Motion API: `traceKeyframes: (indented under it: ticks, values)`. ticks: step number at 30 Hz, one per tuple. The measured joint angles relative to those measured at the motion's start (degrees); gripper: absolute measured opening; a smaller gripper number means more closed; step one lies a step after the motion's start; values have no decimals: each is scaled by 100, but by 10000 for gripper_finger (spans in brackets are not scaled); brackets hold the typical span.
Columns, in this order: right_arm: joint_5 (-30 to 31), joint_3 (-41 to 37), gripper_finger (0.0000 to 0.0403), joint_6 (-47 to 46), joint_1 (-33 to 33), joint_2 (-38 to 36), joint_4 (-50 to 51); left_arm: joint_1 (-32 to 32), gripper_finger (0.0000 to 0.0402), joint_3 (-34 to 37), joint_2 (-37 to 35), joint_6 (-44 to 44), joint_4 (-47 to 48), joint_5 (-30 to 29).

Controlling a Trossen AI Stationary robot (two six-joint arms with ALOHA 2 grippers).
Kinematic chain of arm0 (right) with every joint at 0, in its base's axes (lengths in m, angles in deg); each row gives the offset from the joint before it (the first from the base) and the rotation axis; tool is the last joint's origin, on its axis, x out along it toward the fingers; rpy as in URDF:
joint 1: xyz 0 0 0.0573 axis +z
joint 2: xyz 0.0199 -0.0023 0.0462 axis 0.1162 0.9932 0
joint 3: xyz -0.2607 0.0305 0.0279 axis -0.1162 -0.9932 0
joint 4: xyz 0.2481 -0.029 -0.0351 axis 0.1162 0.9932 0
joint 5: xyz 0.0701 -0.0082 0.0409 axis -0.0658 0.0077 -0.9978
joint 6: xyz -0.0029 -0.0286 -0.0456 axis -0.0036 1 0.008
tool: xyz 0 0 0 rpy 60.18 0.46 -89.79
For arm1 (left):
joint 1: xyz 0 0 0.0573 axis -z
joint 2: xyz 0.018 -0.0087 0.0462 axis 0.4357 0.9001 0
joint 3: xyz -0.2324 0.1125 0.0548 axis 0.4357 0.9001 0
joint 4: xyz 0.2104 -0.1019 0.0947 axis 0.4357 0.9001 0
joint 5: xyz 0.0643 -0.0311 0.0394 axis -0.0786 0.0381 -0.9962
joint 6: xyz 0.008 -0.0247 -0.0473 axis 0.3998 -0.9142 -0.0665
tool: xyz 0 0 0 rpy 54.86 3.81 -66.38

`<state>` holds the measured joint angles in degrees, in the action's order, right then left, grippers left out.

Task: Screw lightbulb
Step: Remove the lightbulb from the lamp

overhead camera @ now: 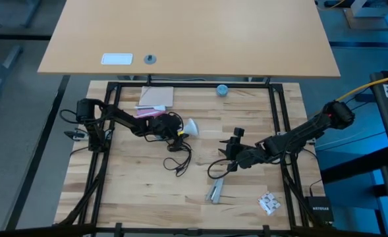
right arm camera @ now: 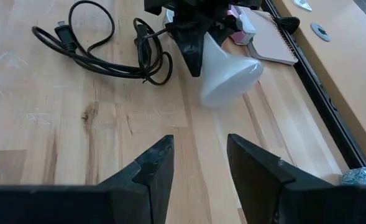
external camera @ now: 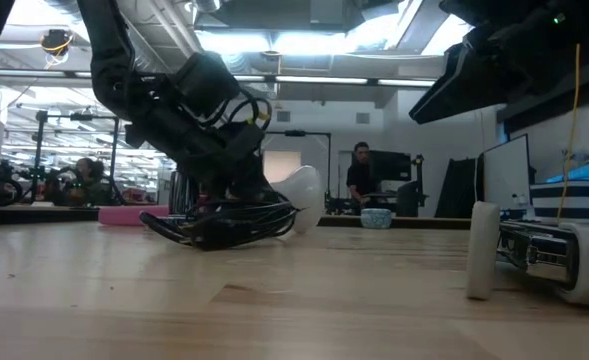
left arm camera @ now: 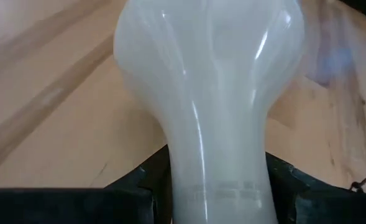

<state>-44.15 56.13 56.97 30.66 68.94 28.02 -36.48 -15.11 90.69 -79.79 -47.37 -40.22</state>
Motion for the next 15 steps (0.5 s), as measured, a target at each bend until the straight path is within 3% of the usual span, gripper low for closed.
traceKeyframes:
  ticks: [8,15]
  values:
    - [-2,0,154,0,0,0,26,76,153,-9,-4,286,-1140,8]
    - [-68,0,154,0,0,0,28,91,153,-9,-4,267,-936,13]
